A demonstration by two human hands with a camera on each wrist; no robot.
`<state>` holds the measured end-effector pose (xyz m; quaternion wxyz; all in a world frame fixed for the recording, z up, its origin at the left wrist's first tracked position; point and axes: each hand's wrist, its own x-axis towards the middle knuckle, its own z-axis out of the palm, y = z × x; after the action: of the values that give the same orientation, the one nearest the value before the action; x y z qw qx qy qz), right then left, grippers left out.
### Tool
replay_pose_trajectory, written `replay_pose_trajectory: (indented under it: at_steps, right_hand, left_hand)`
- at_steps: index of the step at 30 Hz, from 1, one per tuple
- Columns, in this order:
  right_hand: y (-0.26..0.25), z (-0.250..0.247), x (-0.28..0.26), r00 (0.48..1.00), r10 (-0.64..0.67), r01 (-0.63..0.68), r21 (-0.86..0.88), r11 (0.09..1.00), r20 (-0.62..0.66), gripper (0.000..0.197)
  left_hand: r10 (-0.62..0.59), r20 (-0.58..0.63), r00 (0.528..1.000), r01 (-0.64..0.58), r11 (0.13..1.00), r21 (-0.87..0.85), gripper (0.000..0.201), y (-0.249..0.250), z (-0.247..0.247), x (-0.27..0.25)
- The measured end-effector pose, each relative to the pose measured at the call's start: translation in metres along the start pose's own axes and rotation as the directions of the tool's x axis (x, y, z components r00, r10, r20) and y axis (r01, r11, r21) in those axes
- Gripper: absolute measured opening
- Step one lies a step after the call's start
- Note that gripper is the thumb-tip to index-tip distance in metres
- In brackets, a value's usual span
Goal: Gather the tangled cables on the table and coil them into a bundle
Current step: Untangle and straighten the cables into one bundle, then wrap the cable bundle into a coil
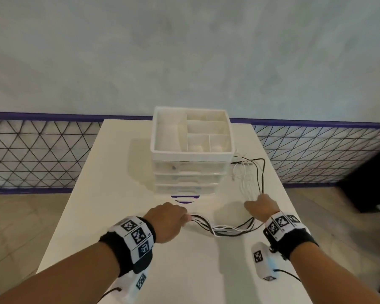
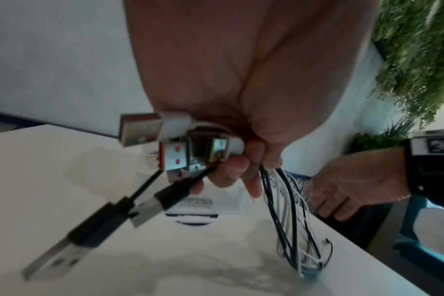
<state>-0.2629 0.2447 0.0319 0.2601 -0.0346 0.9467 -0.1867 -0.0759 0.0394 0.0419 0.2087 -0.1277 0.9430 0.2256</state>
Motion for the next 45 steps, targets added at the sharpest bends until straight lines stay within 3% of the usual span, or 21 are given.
replay_pose_trajectory:
  at_steps: [2, 4, 6, 7, 10, 12, 14, 16, 17, 18, 21, 24, 26, 28, 30, 35, 37, 40, 41, 43, 45]
  right_hand:
    - [-0.022, -0.005, -0.027, 0.956, -0.287, 0.292, 0.100, 0.951, -0.062, 0.055]
    - [-0.044, 0.000, -0.058, 0.805, -0.582, 0.557, 0.190, 0.809, 0.116, 0.067]
    - [-0.060, 0.016, -0.081, 0.629, -0.704, 0.671, 0.227, 0.705, 0.329, 0.074]
    - [-0.065, 0.024, -0.088, 0.588, -0.736, 0.699, 0.247, 0.671, 0.335, 0.066]
    - [-0.070, 0.038, -0.093, 0.597, -0.788, 0.714, 0.346, 0.608, 0.152, 0.030]
    - [-0.066, 0.044, -0.092, 0.645, -0.760, 0.658, 0.452, 0.602, 0.073, 0.032]
    - [-0.065, 0.049, -0.094, 0.651, -0.756, 0.639, 0.493, 0.590, 0.062, 0.039]
    - [-0.065, 0.054, -0.097, 0.631, -0.774, 0.638, 0.526, 0.562, 0.062, 0.037]
    - [-0.065, 0.055, -0.099, 0.632, -0.773, 0.632, 0.542, 0.554, 0.054, 0.036]
    - [-0.065, 0.056, -0.099, 0.639, -0.768, 0.626, 0.554, 0.549, 0.039, 0.035]
    - [-0.062, 0.053, -0.099, 0.640, -0.768, 0.610, 0.588, 0.530, 0.029, 0.037]
    - [-0.062, 0.043, -0.106, 0.569, -0.814, 0.594, 0.628, 0.503, 0.114, 0.014]
    - [-0.063, 0.042, -0.109, 0.579, -0.802, 0.584, 0.613, 0.532, 0.144, 0.013]
    - [-0.065, 0.042, -0.108, 0.634, -0.757, 0.554, 0.589, 0.588, 0.159, 0.016]
    - [-0.065, 0.041, -0.107, 0.644, -0.742, 0.540, 0.576, 0.613, 0.186, 0.018]
    - [-0.067, 0.042, -0.108, 0.618, -0.762, 0.558, 0.573, 0.600, 0.195, 0.025]
    - [-0.068, 0.044, -0.109, 0.630, -0.767, 0.569, 0.600, 0.562, 0.122, 0.022]
    - [-0.067, 0.048, -0.107, 0.631, -0.773, 0.574, 0.631, 0.522, 0.065, 0.026]
    - [-0.067, 0.050, -0.106, 0.624, -0.779, 0.598, 0.605, 0.525, 0.059, 0.028]
    - [-0.066, 0.052, -0.105, 0.582, -0.811, 0.684, 0.510, 0.521, 0.048, 0.025]
    - [-0.066, 0.053, -0.104, 0.530, -0.845, 0.753, 0.423, 0.504, 0.064, 0.019]
  left_hand:
    - [0.018, 0.006, 1.000, -0.018, 1.000, -0.024, 0.032, 0.005, -0.006, 0.002]
    - [0.083, 0.007, 0.997, -0.083, 0.995, -0.052, 0.032, 0.012, -0.014, 0.000]
    - [0.155, -0.020, 0.988, -0.157, 0.980, -0.126, 0.032, 0.020, -0.026, -0.006]
    - [0.184, -0.043, 0.982, -0.189, 0.963, -0.192, 0.030, 0.021, -0.031, -0.013]
    - [0.139, -0.125, 0.982, -0.184, 0.838, -0.514, 0.032, 0.003, -0.039, -0.032]
    - [0.046, -0.167, 0.985, -0.159, 0.623, -0.766, 0.050, -0.016, -0.034, -0.046]
    - [-0.026, -0.123, 0.992, -0.110, 0.298, -0.948, 0.062, -0.025, -0.022, -0.055]
    - [-0.035, -0.006, 0.999, -0.007, -0.045, -0.999, 0.067, -0.026, -0.011, -0.058]
    - [-0.014, 0.044, 0.999, 0.041, -0.170, -0.985, 0.071, -0.024, -0.006, -0.059]
    - [0.005, 0.076, 0.997, 0.075, -0.229, -0.971, 0.075, -0.023, -0.003, -0.059]
    - [-0.019, 0.116, 0.993, 0.109, -0.223, -0.969, 0.077, -0.020, 0.001, -0.059]
    - [-0.110, 0.065, 0.992, 0.043, -0.194, -0.980, 0.056, -0.014, -0.004, -0.056]
    - [-0.205, -0.018, 0.979, -0.030, -0.055, -0.998, 0.039, -0.009, -0.011, -0.052]
    - [-0.240, -0.097, 0.966, -0.077, 0.092, -0.993, 0.030, -0.003, -0.018, -0.051]
    - [-0.219, -0.112, 0.969, -0.079, 0.153, -0.985, 0.025, 0.003, -0.023, -0.053]
    - [-0.083, -0.042, 0.996, -0.015, 0.298, -0.954, 0.049, 0.009, -0.027, -0.061]
    - [-0.044, -0.010, 0.999, 0.000, 0.235, -0.972, 0.062, 0.005, -0.026, -0.060]
    - [0.011, 0.050, 0.999, 0.050, -0.014, -0.999, 0.075, 0.003, -0.022, -0.060]
    - [0.006, 0.044, 0.999, 0.044, -0.052, -0.998, 0.071, 0.005, -0.020, -0.058]
    - [-0.067, -0.024, 0.997, -0.026, -0.018, -1.000, 0.051, 0.010, -0.017, -0.055]
    - [-0.149, -0.133, 0.980, -0.121, 0.086, -0.989, 0.032, 0.014, -0.014, -0.053]
